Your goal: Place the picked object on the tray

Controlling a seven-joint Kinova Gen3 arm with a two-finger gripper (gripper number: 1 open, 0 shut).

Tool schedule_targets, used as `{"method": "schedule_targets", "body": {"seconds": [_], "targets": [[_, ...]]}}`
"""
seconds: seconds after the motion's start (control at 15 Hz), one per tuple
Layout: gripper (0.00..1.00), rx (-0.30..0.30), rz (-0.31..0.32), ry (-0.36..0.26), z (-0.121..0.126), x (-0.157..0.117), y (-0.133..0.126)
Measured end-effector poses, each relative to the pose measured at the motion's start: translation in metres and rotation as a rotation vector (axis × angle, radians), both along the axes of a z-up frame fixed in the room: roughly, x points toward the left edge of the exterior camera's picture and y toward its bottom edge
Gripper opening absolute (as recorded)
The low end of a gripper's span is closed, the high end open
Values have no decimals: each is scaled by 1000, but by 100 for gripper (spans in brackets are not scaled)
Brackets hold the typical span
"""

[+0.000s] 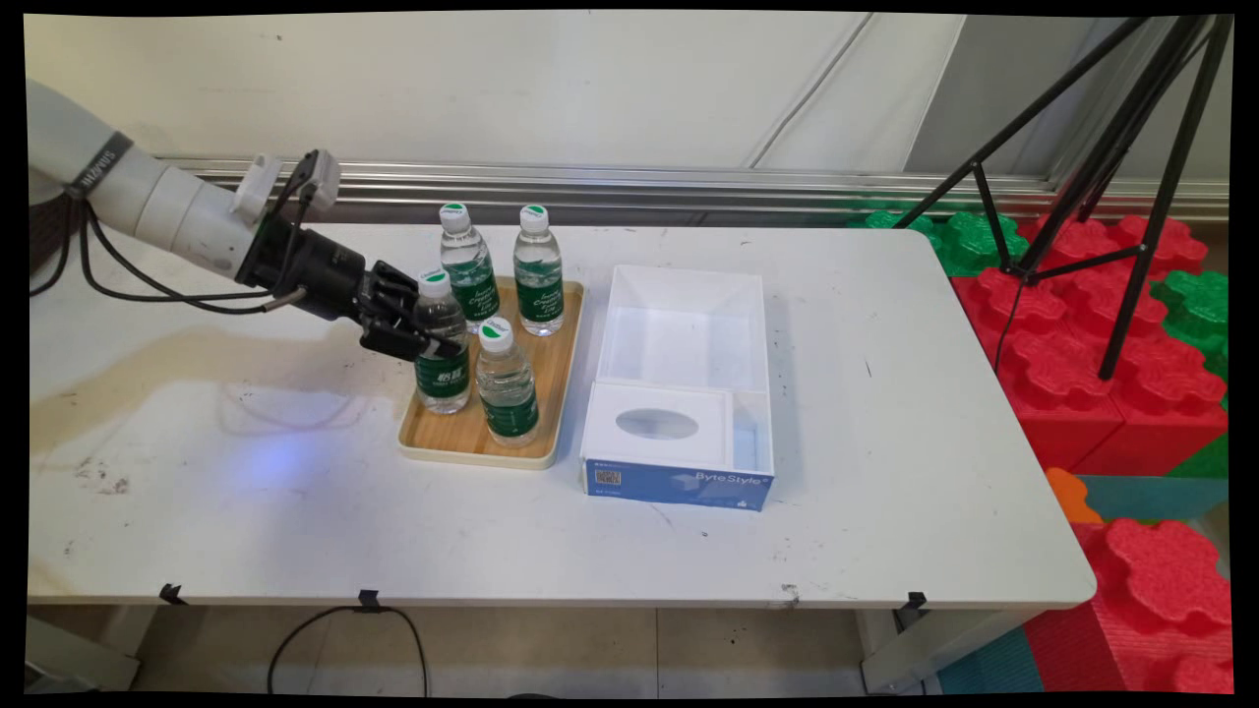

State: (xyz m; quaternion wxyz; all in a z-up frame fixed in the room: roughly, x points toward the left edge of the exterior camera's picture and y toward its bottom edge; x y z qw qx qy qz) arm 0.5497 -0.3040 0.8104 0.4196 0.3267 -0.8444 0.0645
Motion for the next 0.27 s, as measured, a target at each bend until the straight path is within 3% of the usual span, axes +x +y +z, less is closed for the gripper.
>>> {"method": "schedule_targets", "body": {"seconds": [0.07,0.27], "targets": [[100,-3,-2,2,-1,-1,0],[100,-19,-11,8,2,-3,0]]}}
